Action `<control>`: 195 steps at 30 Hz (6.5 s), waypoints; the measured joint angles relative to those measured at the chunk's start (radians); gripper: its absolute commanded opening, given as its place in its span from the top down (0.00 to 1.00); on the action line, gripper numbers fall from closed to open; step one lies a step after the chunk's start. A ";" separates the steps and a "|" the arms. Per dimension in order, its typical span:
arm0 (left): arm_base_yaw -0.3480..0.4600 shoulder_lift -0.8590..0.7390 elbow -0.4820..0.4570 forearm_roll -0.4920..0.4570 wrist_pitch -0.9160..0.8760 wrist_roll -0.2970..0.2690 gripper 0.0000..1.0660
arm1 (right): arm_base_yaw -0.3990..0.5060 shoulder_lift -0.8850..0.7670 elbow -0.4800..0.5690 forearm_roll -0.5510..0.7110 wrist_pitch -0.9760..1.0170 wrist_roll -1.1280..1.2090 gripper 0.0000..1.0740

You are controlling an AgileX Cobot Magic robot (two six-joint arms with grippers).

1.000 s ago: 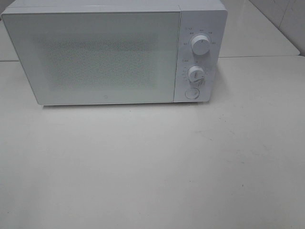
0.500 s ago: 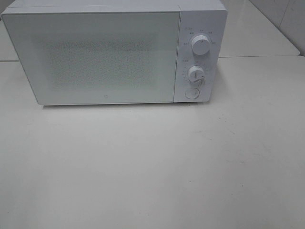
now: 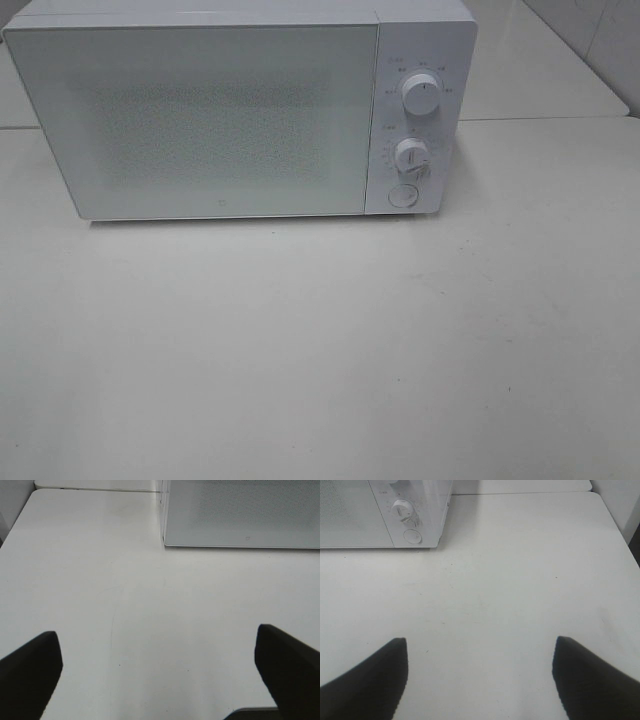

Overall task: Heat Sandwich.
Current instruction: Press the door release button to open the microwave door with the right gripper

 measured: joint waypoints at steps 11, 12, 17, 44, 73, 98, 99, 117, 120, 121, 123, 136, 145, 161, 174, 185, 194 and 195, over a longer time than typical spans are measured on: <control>0.000 0.000 0.000 0.000 0.000 0.000 0.08 | 0.000 0.057 -0.018 0.000 -0.097 0.000 0.28; 0.000 0.000 0.000 0.000 0.000 0.000 0.08 | 0.000 0.082 -0.018 0.000 -0.135 -0.001 0.28; 0.000 0.000 0.000 0.000 0.000 0.000 0.08 | 0.000 0.149 -0.019 0.000 -0.230 -0.011 0.28; 0.000 0.000 0.000 0.000 0.000 0.000 0.08 | 0.000 0.618 -0.019 0.003 -0.733 -0.018 0.29; 0.000 0.000 0.000 0.000 0.000 0.000 0.08 | 0.000 1.116 0.130 0.098 -1.464 -0.138 0.29; 0.000 0.000 0.000 0.000 0.000 0.000 0.08 | 0.341 1.522 0.167 0.568 -1.968 -0.343 0.29; 0.000 0.000 0.000 0.000 0.000 0.000 0.08 | 0.380 1.551 0.160 0.599 -1.987 -0.345 0.29; 0.000 0.000 0.000 0.000 0.000 0.000 0.08 | 0.631 1.764 0.002 0.812 -2.035 -0.413 0.29; 0.000 0.000 0.000 0.000 0.000 0.000 0.08 | 0.654 1.789 -0.022 0.837 -2.035 -0.420 0.29; 0.000 0.000 0.000 0.000 0.000 0.000 0.08 | 0.660 1.795 -0.029 0.846 -2.035 -0.421 0.29; 0.000 0.000 0.000 0.000 0.000 0.000 0.08 | 0.678 1.808 -0.044 0.875 -2.033 -0.430 0.29; 0.000 0.000 0.000 0.000 0.000 0.000 0.08 | 0.689 1.814 -0.047 0.901 -2.032 -0.324 0.29; 0.000 0.000 0.000 0.000 0.000 0.000 0.08 | 0.689 1.815 -0.047 0.901 -2.032 0.098 0.29; 0.000 0.000 0.000 0.000 0.000 0.000 0.08 | 0.689 1.815 -0.047 0.903 -1.998 0.925 0.49; 0.000 0.000 0.000 0.000 0.000 0.000 0.08 | 0.689 1.815 -0.047 0.953 -1.940 1.107 1.00; 0.000 0.000 0.000 0.000 0.000 0.000 0.08 | 0.689 1.815 -0.047 0.954 -1.928 1.107 1.00; 0.000 0.000 0.000 0.000 0.000 0.000 0.08 | 0.656 1.841 -0.071 0.939 -1.922 1.109 1.00; 0.000 0.000 0.000 0.000 0.000 0.000 0.08 | 0.646 1.858 -0.085 0.924 -1.915 1.116 1.00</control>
